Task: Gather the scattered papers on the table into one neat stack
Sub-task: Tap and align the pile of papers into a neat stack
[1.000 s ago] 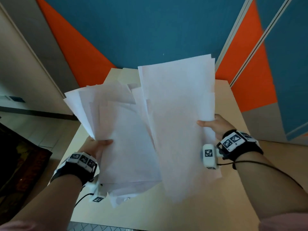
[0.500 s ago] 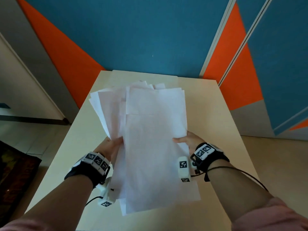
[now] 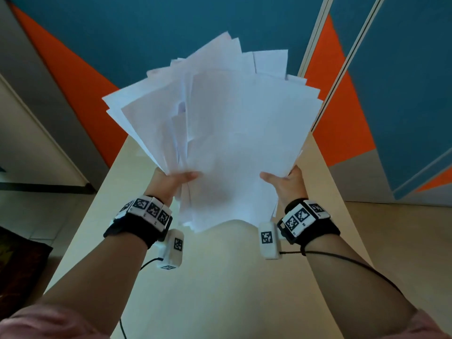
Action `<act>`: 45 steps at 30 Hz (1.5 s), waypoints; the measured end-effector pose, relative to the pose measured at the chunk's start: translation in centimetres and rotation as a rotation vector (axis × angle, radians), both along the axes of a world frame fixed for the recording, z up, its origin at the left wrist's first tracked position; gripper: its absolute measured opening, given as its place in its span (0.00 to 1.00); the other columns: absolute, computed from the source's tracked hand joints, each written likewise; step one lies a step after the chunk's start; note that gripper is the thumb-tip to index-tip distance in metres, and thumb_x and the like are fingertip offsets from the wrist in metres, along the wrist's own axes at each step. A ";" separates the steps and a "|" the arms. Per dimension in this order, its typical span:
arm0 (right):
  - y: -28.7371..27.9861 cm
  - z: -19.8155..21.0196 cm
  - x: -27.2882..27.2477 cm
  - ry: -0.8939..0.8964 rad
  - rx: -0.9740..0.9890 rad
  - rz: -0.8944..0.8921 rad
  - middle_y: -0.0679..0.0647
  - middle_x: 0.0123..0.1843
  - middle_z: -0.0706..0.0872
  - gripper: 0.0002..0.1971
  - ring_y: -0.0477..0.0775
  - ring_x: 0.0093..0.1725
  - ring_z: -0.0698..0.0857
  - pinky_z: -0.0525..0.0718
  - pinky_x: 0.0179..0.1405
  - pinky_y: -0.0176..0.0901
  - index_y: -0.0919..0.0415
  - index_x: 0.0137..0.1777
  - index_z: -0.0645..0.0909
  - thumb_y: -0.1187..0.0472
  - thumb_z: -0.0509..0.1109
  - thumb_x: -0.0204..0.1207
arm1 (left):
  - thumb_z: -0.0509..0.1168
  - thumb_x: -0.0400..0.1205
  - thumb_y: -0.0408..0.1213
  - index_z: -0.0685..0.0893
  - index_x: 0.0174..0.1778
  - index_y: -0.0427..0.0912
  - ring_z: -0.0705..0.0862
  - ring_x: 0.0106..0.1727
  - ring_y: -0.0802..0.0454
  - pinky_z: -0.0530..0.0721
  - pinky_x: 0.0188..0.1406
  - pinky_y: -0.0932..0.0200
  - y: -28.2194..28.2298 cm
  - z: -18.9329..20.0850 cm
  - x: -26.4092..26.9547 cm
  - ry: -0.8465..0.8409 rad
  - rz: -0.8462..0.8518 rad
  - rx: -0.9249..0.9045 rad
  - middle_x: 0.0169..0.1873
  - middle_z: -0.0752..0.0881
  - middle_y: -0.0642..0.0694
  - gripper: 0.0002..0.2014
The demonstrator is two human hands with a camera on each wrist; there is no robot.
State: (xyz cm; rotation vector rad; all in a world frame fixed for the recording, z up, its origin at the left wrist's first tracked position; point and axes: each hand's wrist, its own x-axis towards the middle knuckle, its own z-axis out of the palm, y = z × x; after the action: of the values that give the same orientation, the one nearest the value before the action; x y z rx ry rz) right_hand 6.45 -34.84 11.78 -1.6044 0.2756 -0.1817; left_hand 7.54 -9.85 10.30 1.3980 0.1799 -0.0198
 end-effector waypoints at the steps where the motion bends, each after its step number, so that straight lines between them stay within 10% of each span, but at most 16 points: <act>1: 0.0 0.0 -0.2 -0.002 -0.003 0.001 0.50 0.50 0.84 0.21 0.49 0.50 0.84 0.81 0.56 0.39 0.65 0.60 0.77 0.73 0.76 0.67 | 0.80 0.56 0.26 0.91 0.37 0.45 0.89 0.50 0.39 0.85 0.58 0.39 0.1 -0.2 -0.1 0.005 -0.002 -0.008 0.44 0.91 0.39 0.16; 6: -0.9 -2.1 -1.4 0.061 -0.041 0.137 0.54 0.57 0.84 0.31 0.50 0.54 0.84 0.84 0.49 0.31 0.64 0.66 0.74 0.78 0.76 0.63 | 0.82 0.48 0.34 0.87 0.44 0.45 0.87 0.56 0.38 0.80 0.65 0.37 0.7 -2.2 -1.6 0.088 -0.069 0.050 0.49 0.89 0.37 0.27; 13: -1.5 -3.2 -2.2 0.147 0.021 0.176 0.48 0.48 0.87 0.20 0.46 0.48 0.86 0.81 0.42 0.31 0.54 0.48 0.81 0.75 0.79 0.61 | 0.84 0.45 0.40 0.88 0.51 0.47 0.89 0.54 0.50 0.83 0.62 0.50 1.0 -1.6 -2.2 0.049 -0.203 0.053 0.50 0.92 0.46 0.35; 18: 0.1 -2.5 -2.2 0.100 0.060 0.125 0.47 0.44 0.86 0.13 0.41 0.43 0.84 0.80 0.31 0.21 0.56 0.47 0.81 0.71 0.77 0.67 | 0.80 0.60 0.31 0.86 0.46 0.47 0.87 0.56 0.44 0.81 0.65 0.46 0.0 -1.0 -1.7 0.055 -0.054 0.095 0.49 0.89 0.44 0.20; 22: 1.1 -1.2 -2.3 0.031 0.042 0.075 0.44 0.36 0.83 0.11 0.48 0.39 0.84 0.81 0.40 0.33 0.52 0.35 0.78 0.67 0.75 0.70 | 0.77 0.66 0.26 0.86 0.36 0.46 0.90 0.45 0.45 0.86 0.54 0.50 -0.2 0.0 -1.3 0.005 0.036 0.107 0.35 0.91 0.48 0.11; 25: 1.3 -1.2 -2.3 0.008 0.037 0.082 0.42 0.42 0.84 0.12 0.45 0.45 0.85 0.81 0.41 0.27 0.57 0.48 0.80 0.68 0.77 0.68 | 0.77 0.66 0.25 0.87 0.39 0.42 0.90 0.37 0.55 0.87 0.45 0.59 0.0 0.3 -1.4 -0.025 -0.006 0.115 0.33 0.91 0.51 0.10; 29: 0.7 -2.2 -2.8 -0.006 0.051 0.123 0.45 0.54 0.84 0.35 0.37 0.52 0.83 0.84 0.43 0.23 0.56 0.69 0.71 0.77 0.77 0.63 | 0.80 0.59 0.27 0.79 0.64 0.30 0.89 0.54 0.41 0.86 0.56 0.51 0.8 -0.7 -1.8 -0.007 -0.083 0.076 0.54 0.87 0.31 0.35; 32: 0.4 -2.0 -2.7 0.029 0.075 0.102 0.49 0.52 0.86 0.32 0.43 0.49 0.85 0.86 0.44 0.30 0.61 0.68 0.73 0.80 0.73 0.64 | 0.75 0.64 0.19 0.70 0.72 0.30 0.87 0.59 0.39 0.87 0.55 0.52 0.9 -1.1 -1.6 -0.032 -0.119 0.025 0.59 0.85 0.30 0.39; 37: 1.2 -1.6 -2.2 0.098 0.109 0.050 0.54 0.43 0.88 0.16 0.53 0.41 0.87 0.86 0.38 0.37 0.66 0.53 0.82 0.77 0.74 0.66 | 0.69 0.69 0.15 0.78 0.63 0.31 0.90 0.44 0.52 0.88 0.51 0.56 0.1 -0.8 -1.0 -0.059 -0.056 0.074 0.43 0.91 0.45 0.25; 45: 0.6 -0.1 -2.0 -0.009 0.170 0.085 0.48 0.42 0.88 0.16 0.34 0.32 0.88 0.83 0.29 0.27 0.57 0.45 0.82 0.78 0.75 0.65 | 0.68 0.73 0.20 0.85 0.45 0.35 0.91 0.40 0.58 0.86 0.45 0.64 0.9 0.6 -0.9 -0.159 -0.060 0.066 0.34 0.92 0.53 0.09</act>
State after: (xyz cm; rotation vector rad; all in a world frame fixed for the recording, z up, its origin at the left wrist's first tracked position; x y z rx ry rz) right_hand 4.43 -34.20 11.63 -1.4431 0.2093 -0.0972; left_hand 6.69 -8.91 10.90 1.4638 0.0064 0.0476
